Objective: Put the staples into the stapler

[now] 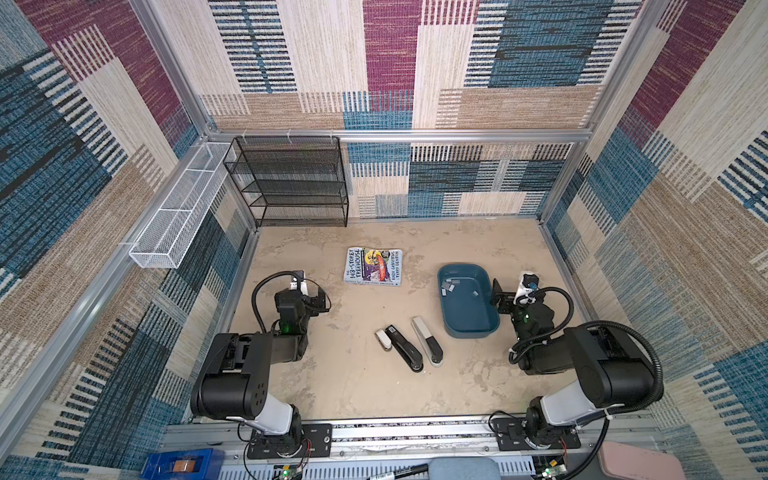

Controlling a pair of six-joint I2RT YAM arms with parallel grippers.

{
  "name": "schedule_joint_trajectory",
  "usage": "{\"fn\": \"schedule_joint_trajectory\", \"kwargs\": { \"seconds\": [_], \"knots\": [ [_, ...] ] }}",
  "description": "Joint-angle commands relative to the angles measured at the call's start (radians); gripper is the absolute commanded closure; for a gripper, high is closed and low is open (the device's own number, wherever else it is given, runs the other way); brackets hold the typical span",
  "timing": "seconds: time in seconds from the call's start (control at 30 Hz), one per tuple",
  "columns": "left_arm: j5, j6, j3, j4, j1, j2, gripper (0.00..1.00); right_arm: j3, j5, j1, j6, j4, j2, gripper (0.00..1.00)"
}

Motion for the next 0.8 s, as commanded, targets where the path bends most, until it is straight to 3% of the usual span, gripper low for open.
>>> {"fn": "schedule_joint_trajectory", "kwargs": {
  "seconds": [0.0, 0.77],
  "knots": [
    [0.005, -0.026, 0.004, 0.035, 0.001, 0.002, 0.01, 0.002, -0.009, 0.000, -0.009, 0.054, -0.002, 0.01],
    [0.007, -0.026, 0.004, 0.034, 0.002, 0.002, 0.01, 0.011, -0.013, 0.000, -0.013, 0.047, 0.005, 0.00]
  ]
}}
